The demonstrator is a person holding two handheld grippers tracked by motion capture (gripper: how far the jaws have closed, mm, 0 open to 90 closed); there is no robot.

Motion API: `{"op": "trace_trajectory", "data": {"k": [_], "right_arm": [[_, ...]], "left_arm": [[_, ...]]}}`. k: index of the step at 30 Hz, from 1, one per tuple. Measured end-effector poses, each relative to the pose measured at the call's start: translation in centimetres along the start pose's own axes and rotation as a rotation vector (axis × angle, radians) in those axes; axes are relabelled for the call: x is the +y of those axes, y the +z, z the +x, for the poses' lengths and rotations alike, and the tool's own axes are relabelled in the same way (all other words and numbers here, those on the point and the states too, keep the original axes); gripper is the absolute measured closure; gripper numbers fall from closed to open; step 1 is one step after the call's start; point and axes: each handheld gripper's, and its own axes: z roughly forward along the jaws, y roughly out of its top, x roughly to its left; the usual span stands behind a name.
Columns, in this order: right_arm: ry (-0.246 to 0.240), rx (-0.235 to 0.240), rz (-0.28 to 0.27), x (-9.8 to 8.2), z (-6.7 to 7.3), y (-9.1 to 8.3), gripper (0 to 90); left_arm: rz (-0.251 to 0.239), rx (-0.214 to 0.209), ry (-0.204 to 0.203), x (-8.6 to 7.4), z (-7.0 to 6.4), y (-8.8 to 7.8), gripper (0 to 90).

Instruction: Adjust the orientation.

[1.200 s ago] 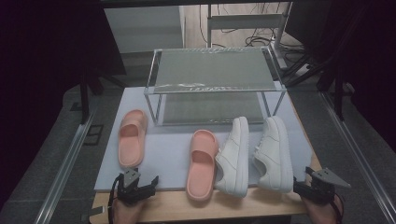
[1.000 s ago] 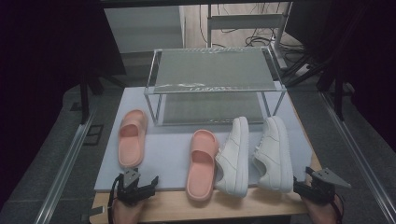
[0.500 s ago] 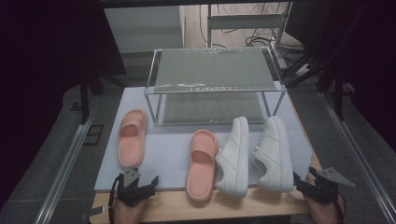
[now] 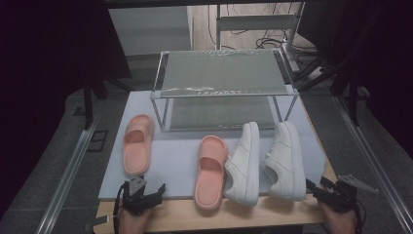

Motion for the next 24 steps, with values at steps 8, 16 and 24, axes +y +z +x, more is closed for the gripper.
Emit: {"op": "trace_trajectory", "data": {"k": [8, 16, 24], "right_arm": [[0.002, 0.001, -0.002, 0.0, 0.0, 0.0, 25.2], [0.002, 0.000, -0.001, 0.0, 0.0, 0.0, 25.2], [0.004, 0.000, -0.005, -0.1, 0.0, 0.0, 25.2]], "left_arm": [[0.003, 0.000, -0.003, 0.1, 0.0, 0.0, 12.8], [-0.013, -0.014, -0.015, 0.9, 0.3, -0.6, 14.1], [-0.013, -0.042, -0.003, 1.8, 0.6, -0.8, 13.5]]}}
